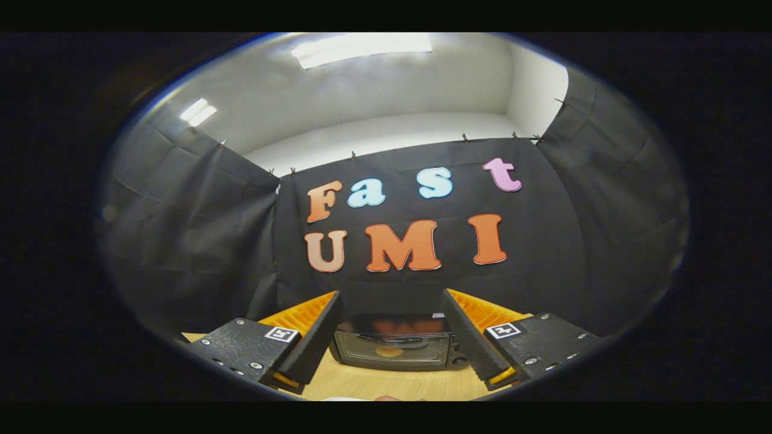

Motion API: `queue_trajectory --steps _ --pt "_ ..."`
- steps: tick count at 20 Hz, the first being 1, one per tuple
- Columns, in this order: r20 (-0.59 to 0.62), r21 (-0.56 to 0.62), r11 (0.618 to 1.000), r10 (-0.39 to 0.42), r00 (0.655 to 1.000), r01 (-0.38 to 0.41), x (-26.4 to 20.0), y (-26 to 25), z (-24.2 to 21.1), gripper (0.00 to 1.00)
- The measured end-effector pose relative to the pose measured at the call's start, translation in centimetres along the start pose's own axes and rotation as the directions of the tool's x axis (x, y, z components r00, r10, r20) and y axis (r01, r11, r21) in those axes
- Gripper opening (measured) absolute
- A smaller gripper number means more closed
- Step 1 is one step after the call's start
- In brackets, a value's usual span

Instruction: Open the toaster oven, put the food inside, and close the toaster oven door.

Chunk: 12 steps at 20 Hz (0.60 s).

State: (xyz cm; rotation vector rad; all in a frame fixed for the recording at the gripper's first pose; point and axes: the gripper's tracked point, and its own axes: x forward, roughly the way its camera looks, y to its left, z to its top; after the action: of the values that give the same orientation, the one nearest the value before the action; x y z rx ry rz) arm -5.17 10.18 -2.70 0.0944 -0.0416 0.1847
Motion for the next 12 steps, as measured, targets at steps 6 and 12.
queue_trajectory --steps 6,12 --pt "-0.04 -0.007 1.0 0.001 0.999 -0.001 0.4 0.6 -1.1 0.98" --pt "-0.051 -0.023 1.0 0.006 0.999 -0.007 0.6 0.8 -1.4 0.98"
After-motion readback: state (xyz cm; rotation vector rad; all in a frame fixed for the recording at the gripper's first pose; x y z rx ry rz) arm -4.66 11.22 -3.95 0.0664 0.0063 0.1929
